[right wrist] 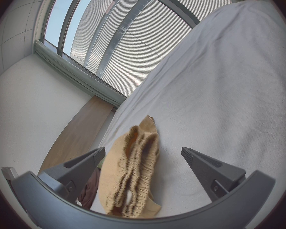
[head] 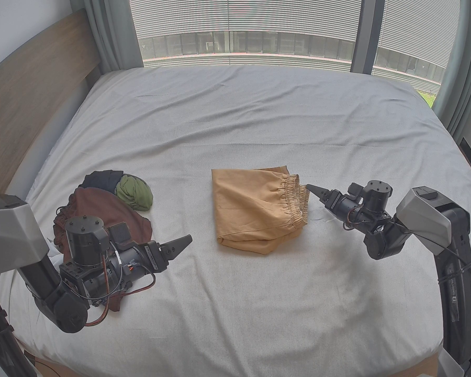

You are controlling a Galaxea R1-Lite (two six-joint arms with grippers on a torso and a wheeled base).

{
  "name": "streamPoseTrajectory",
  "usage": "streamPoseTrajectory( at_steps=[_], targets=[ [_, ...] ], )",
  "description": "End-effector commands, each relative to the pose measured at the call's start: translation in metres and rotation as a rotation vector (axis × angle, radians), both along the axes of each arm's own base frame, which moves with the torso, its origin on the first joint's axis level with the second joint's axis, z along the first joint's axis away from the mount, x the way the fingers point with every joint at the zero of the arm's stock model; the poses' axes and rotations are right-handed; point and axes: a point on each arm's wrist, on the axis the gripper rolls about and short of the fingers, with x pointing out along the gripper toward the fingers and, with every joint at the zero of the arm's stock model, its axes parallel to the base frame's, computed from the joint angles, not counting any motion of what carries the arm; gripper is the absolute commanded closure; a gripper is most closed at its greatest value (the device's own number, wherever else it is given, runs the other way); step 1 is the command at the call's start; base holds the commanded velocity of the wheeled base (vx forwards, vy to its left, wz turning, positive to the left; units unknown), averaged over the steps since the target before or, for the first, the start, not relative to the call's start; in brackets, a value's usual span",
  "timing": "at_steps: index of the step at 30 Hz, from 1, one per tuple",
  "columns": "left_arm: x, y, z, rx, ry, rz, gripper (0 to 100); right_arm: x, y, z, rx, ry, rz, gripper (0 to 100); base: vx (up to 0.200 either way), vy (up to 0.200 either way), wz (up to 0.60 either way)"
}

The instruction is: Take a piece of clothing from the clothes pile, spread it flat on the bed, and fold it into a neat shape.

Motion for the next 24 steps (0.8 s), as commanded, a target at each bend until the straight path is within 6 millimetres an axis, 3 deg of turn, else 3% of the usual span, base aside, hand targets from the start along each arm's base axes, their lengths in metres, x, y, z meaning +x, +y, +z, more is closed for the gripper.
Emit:
streamPoseTrajectory(
  at_steps=[1,6,7,11,16,21,24],
  targets=[
    [0.000,0.000,0.001,-0.003,-0.003,0.001,0,-0.005,-0.012,0.054,0.011,-0.092,-0.022,0,0.000,0.000,0.00],
    [0.001,0.000,0.001,-0.003,-0.004,0.002,0,-0.012,0.002,0.085,0.020,-0.149,0.013,0,0.000,0.000,0.00],
    [0.002,0.000,0.001,-0.004,-0.006,0.004,0,-0.017,0.018,0.092,0.026,-0.160,0.048,0,0.000,0.000,0.00],
    [0.002,0.001,0.001,-0.004,-0.006,0.005,0,-0.024,0.049,0.092,0.031,-0.159,0.113,0,0.000,0.000,0.00],
    [0.003,0.001,0.002,-0.011,-0.017,0.008,0,-0.032,0.080,0.082,0.030,-0.139,0.180,0,0.000,0.000,0.00],
    [0.003,0.001,0.002,-0.011,-0.018,0.009,0,-0.032,0.087,0.062,0.021,-0.097,0.193,0,0.000,0.000,0.00],
    [0.003,0.002,0.001,-0.011,-0.017,0.012,0,-0.029,0.086,0.035,-0.017,-0.064,0.190,0,0.000,0.000,0.00]
  ],
)
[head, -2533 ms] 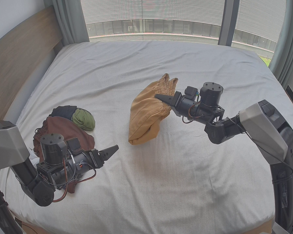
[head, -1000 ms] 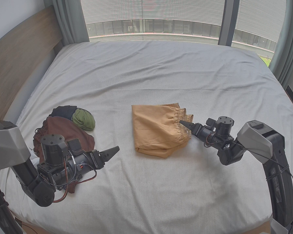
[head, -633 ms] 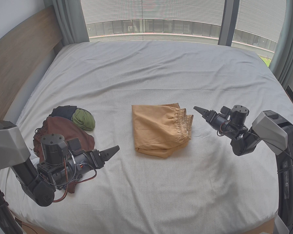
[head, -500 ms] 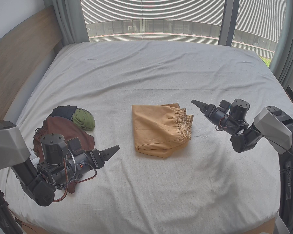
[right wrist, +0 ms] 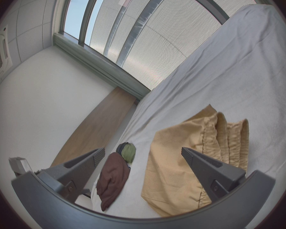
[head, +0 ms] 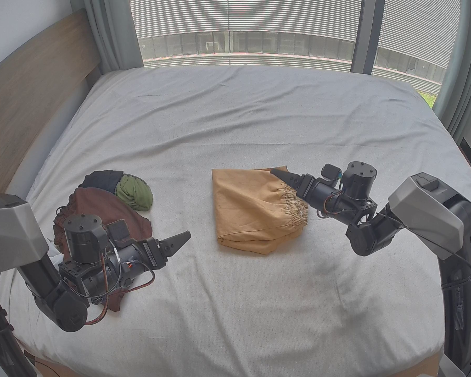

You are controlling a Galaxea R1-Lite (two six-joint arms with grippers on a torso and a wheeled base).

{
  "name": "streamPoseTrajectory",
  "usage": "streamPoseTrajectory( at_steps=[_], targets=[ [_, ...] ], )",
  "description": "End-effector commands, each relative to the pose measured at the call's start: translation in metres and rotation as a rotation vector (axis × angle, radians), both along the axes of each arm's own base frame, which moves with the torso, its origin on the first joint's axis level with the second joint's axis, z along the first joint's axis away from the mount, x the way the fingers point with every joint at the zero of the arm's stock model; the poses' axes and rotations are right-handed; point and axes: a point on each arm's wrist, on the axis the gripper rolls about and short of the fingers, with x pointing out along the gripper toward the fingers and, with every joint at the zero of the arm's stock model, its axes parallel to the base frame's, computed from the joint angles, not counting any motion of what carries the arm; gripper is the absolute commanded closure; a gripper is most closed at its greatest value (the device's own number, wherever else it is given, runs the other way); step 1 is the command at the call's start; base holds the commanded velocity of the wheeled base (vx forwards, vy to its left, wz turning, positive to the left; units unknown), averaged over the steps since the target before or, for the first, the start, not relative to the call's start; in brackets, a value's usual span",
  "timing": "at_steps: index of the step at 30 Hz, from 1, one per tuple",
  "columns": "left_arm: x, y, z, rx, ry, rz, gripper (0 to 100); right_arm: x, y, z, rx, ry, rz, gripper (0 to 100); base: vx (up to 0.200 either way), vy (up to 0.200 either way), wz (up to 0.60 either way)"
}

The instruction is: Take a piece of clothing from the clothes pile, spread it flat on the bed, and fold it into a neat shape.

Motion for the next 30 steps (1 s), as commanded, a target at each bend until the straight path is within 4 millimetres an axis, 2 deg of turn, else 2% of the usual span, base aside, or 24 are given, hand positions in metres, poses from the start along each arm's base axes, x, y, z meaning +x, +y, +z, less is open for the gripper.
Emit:
streamPoseTrajectory(
  at_steps=[1,2,4,9,14,18,20,21,22,23,25,27,30],
  targets=[
    [0.001,0.001,-0.001,-0.001,0.003,0.004,0,0.002,0.002,-0.035,-0.046,0.045,0.003,0,0.000,0.000,0.00],
    [0.001,0.001,-0.001,-0.001,0.003,0.004,0,0.002,0.002,-0.035,-0.046,0.045,0.003,0,0.000,0.000,0.00],
    [0.001,0.001,-0.001,-0.001,0.003,0.004,0,0.004,0.000,-0.053,-0.061,0.079,-0.002,0,0.000,0.000,0.00],
    [0.001,0.001,0.000,-0.002,0.000,0.004,0,0.006,-0.007,-0.077,-0.092,0.112,-0.019,0,0.000,0.000,0.00],
    [0.002,0.001,0.002,-0.007,-0.009,0.006,0,0.005,-0.011,-0.088,-0.103,0.131,-0.027,0,0.000,0.000,0.00],
    [0.003,0.001,0.004,-0.014,-0.015,0.006,0,0.003,-0.012,-0.087,-0.106,0.128,-0.060,0,0.000,0.000,0.00],
    [0.003,0.001,0.007,-0.027,-0.021,0.010,0,-0.001,-0.014,-0.078,-0.102,0.112,-0.078,0,0.000,0.000,0.00],
    [0.003,0.000,0.010,-0.037,-0.029,0.010,0,-0.004,-0.015,-0.066,-0.094,0.088,-0.080,0,0.000,0.000,0.00],
    [0.003,0.000,0.010,-0.037,-0.029,0.010,0,-0.004,-0.015,-0.066,-0.094,0.088,-0.080,0,0.000,0.000,0.00],
    [0.002,-0.001,0.020,-0.077,-0.056,0.010,0,-0.015,-0.018,-0.036,-0.079,0.047,-0.080,0,0.000,0.000,0.00],
    [-0.002,-0.002,0.031,-0.113,-0.076,0.007,0,-0.027,-0.022,-0.010,-0.066,0.017,-0.083,0,0.000,0.000,0.00],
    [-0.013,-0.005,0.052,-0.166,-0.114,-0.013,0,-0.053,-0.031,0.033,-0.047,-0.048,-0.088,0,0.000,0.000,0.00],
    [-0.027,-0.007,0.069,-0.187,-0.155,-0.037,0,-0.082,-0.039,0.063,-0.043,-0.092,-0.089,0,0.000,0.000,0.00]
  ],
)
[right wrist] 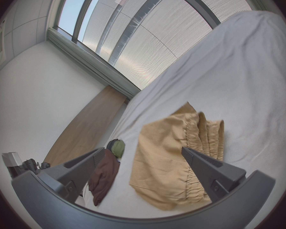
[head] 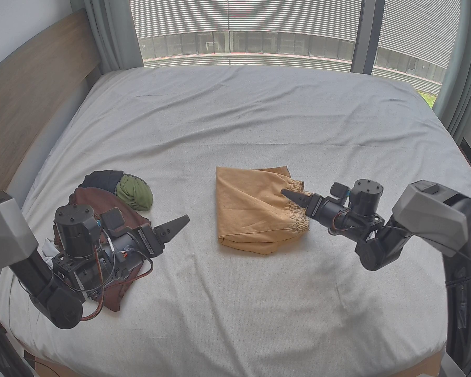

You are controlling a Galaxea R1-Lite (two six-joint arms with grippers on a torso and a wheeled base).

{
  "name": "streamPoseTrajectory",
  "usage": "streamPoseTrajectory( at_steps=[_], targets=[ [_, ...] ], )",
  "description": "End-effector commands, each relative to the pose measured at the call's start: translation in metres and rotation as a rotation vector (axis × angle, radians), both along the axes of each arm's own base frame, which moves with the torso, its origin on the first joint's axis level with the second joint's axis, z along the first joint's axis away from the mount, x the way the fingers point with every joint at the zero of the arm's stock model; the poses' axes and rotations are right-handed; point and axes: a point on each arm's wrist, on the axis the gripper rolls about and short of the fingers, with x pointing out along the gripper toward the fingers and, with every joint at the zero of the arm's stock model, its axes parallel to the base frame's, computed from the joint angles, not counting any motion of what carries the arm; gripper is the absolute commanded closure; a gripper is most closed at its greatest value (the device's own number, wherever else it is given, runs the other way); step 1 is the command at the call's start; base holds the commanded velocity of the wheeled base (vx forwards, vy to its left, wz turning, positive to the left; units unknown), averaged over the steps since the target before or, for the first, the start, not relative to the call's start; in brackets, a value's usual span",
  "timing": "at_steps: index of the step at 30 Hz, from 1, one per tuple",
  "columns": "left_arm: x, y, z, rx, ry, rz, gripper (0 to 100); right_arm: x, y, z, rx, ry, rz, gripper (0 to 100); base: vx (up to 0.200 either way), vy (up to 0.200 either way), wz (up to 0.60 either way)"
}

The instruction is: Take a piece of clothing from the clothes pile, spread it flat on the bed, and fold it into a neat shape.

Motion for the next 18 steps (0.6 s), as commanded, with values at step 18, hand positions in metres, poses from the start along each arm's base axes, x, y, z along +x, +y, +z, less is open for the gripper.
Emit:
streamPoseTrajectory(
  at_steps=[18],
  targets=[
    [-0.145,0.046,0.081,0.113,-0.278,-0.065,0,-0.281,-0.115,0.143,-0.201,-0.352,-0.194,0,0.000,0.000,0.00]
  ],
)
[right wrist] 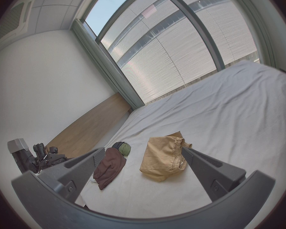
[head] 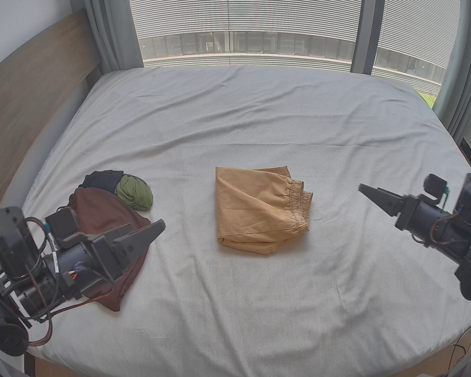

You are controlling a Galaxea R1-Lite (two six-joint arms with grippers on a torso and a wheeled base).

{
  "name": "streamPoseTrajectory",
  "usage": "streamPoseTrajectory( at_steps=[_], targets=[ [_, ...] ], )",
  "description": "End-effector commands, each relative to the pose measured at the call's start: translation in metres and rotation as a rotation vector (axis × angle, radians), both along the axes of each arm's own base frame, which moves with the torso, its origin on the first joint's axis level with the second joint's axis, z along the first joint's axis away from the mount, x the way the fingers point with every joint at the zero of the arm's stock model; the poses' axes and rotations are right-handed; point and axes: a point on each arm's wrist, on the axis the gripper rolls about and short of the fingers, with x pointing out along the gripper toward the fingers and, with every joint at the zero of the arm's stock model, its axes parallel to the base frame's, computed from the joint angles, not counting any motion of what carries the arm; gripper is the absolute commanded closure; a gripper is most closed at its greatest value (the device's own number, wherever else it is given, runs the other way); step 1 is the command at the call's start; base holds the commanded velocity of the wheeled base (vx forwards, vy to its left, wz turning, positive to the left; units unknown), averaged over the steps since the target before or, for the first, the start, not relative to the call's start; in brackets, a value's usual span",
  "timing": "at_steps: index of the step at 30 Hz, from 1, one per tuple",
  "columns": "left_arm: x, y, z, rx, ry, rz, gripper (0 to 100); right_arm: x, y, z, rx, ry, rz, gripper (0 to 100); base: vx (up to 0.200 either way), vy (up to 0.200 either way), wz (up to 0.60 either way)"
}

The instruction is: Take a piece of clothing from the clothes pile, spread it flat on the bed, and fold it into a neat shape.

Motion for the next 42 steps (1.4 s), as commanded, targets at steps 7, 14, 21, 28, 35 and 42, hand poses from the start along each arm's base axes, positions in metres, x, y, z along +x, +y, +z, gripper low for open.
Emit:
streamPoseTrajectory(
  at_steps=[7,14,21,28,35,42],
  targets=[
    [-0.080,0.043,0.010,0.156,-0.127,0.039,0,-0.149,-0.041,0.017,-0.113,-0.148,-0.098,0,0.000,0.000,0.00],
    [-0.097,0.053,-0.003,0.232,-0.141,0.068,0,-0.184,-0.044,0.010,-0.129,-0.115,-0.077,0,0.000,0.000,0.00],
    [-0.115,0.058,-0.021,0.317,-0.130,-0.007,0,-0.201,-0.046,0.007,-0.133,-0.141,-0.085,0,0.000,0.000,0.00],
    [-0.132,0.064,-0.024,0.313,-0.138,-0.015,0,-0.226,-0.049,-0.005,-0.155,-0.151,-0.089,0,0.000,0.000,0.00],
    [-0.159,0.073,-0.033,0.280,-0.145,0.023,0,-0.255,-0.052,-0.030,-0.154,-0.173,-0.106,0,0.000,0.000,0.00],
    [-0.187,0.082,-0.053,0.274,-0.164,0.043,0,-0.266,-0.053,-0.053,-0.168,-0.198,-0.136,0,0.000,0.000,0.00]
  ],
)
